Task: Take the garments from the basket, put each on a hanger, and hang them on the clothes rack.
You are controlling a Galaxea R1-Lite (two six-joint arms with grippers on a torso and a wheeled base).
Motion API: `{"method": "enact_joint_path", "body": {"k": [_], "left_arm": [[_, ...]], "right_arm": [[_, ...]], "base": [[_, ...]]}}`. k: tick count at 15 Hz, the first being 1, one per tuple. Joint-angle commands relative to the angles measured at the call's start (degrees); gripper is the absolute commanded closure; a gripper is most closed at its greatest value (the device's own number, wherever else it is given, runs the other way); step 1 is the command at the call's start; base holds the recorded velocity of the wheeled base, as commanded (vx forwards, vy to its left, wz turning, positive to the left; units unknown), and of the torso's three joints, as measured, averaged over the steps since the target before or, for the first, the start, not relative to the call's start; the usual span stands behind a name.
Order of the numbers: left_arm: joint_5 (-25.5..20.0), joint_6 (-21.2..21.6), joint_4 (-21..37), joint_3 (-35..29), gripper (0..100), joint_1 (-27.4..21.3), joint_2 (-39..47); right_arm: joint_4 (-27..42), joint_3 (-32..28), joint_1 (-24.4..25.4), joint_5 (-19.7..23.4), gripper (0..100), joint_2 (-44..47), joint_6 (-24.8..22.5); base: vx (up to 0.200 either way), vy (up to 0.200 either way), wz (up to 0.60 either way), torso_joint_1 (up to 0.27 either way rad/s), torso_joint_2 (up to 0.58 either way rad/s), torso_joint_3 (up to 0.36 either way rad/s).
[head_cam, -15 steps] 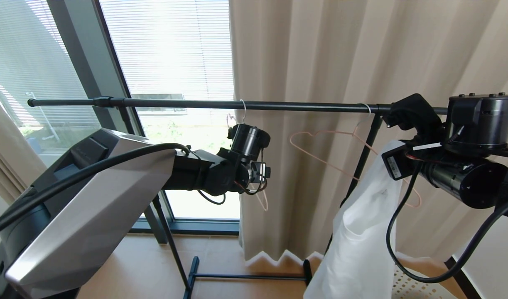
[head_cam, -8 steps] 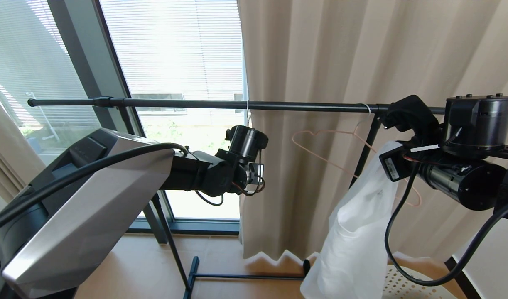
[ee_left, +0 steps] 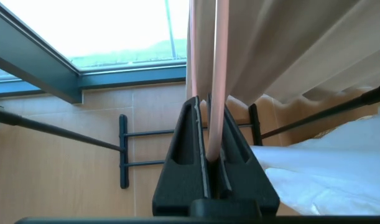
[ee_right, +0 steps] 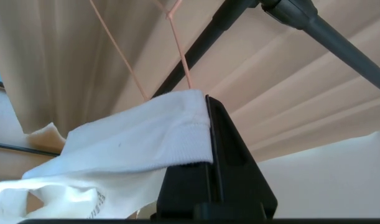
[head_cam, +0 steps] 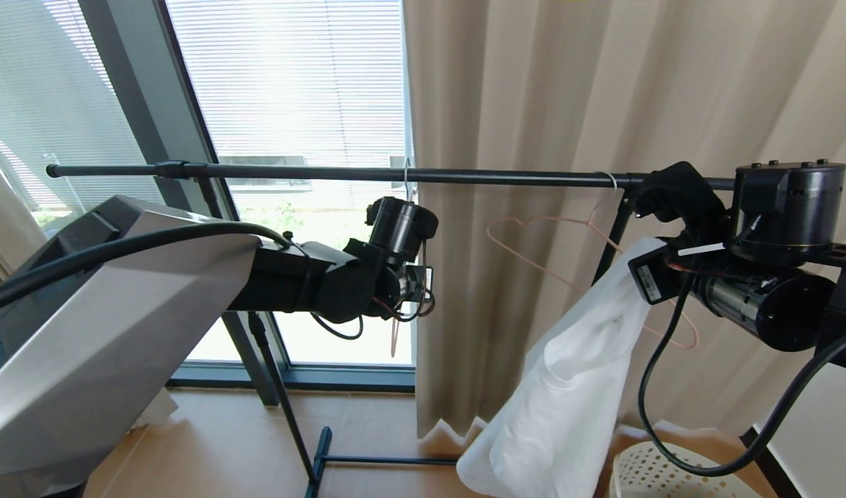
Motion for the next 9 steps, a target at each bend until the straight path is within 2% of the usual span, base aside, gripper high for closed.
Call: {"method": "enact_joint_path", "body": {"k": [1, 5, 7, 9], "left_arm": [[0.0, 0.0, -0.1, 1.8, 100, -0.1, -2.9], [0.0, 0.0, -0.3, 5.8, 100, -0.5, -5.2], [0.0, 0.3, -2.5, 9.7, 100, -0.6, -7.2], [0.0, 2.6, -4.8, 14.8, 100, -1.1, -10.4]], "right_arm": [[0.0, 0.0, 0.0, 0.0, 100, 0.1, 0.0], [0.0, 0.0, 0.0, 0.0, 100, 0.2, 0.0], [0.0, 0.0, 0.0, 0.0, 100, 0.2, 0.0], [0.0, 0.0, 0.1, 0.0, 100, 0.2, 0.0]], "base": [[0.0, 0.0, 0.0, 0.0, 0.0, 0.0], [0.0, 0.0, 0.0, 0.0, 0.0, 0.0], [0.0, 0.0, 0.0, 0.0, 0.0, 0.0], [0.0, 0.0, 0.0, 0.0, 0.0, 0.0]]}}
